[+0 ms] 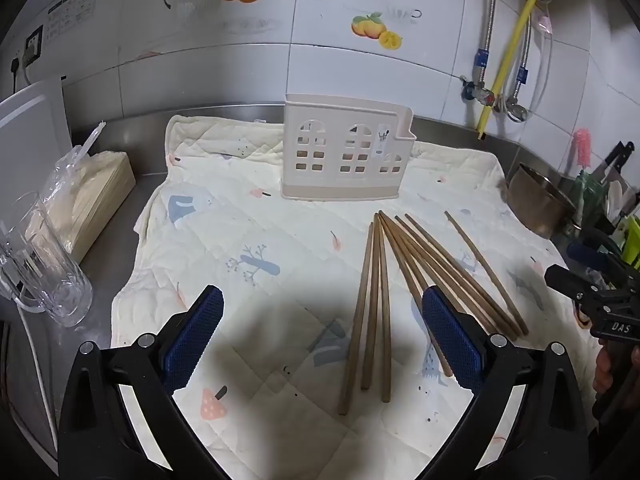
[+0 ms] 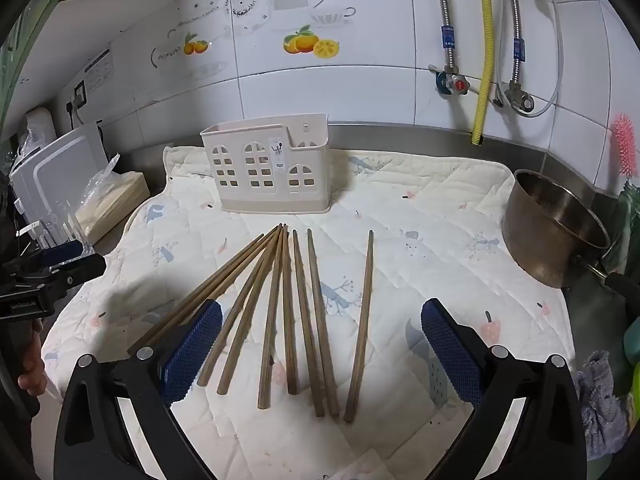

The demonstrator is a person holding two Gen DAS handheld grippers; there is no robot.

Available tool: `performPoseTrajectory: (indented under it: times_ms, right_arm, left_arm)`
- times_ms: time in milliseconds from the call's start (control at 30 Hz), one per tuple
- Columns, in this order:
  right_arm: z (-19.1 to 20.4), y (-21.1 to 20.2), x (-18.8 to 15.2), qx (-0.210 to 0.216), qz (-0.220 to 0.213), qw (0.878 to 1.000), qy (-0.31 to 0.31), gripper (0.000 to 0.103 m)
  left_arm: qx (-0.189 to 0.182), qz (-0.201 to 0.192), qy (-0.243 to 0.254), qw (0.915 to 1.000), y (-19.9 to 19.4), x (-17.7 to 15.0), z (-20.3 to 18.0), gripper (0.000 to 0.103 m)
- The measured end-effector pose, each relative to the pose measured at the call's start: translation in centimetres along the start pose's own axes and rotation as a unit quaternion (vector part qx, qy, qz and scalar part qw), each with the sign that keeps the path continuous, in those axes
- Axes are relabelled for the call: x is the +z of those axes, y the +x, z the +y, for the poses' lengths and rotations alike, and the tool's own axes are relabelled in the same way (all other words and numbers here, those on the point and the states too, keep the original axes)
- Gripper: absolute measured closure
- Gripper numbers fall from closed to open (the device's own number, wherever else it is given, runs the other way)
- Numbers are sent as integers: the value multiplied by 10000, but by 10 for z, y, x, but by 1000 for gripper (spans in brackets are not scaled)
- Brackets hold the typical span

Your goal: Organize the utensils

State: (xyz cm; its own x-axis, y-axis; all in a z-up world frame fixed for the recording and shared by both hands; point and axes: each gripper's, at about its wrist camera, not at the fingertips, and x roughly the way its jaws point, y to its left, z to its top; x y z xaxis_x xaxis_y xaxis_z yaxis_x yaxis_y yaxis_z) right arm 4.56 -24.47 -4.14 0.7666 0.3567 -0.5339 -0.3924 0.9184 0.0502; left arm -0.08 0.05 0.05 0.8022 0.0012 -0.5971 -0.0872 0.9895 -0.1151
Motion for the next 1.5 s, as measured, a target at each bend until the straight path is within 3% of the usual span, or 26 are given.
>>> performPoseTrajectory:
  times_ms: [1500]
  right_arm:
    - [-2,-1,0,58,-99,9999,73,6]
  left_arm:
    - [25,168,95,9998,4,1,-5,5]
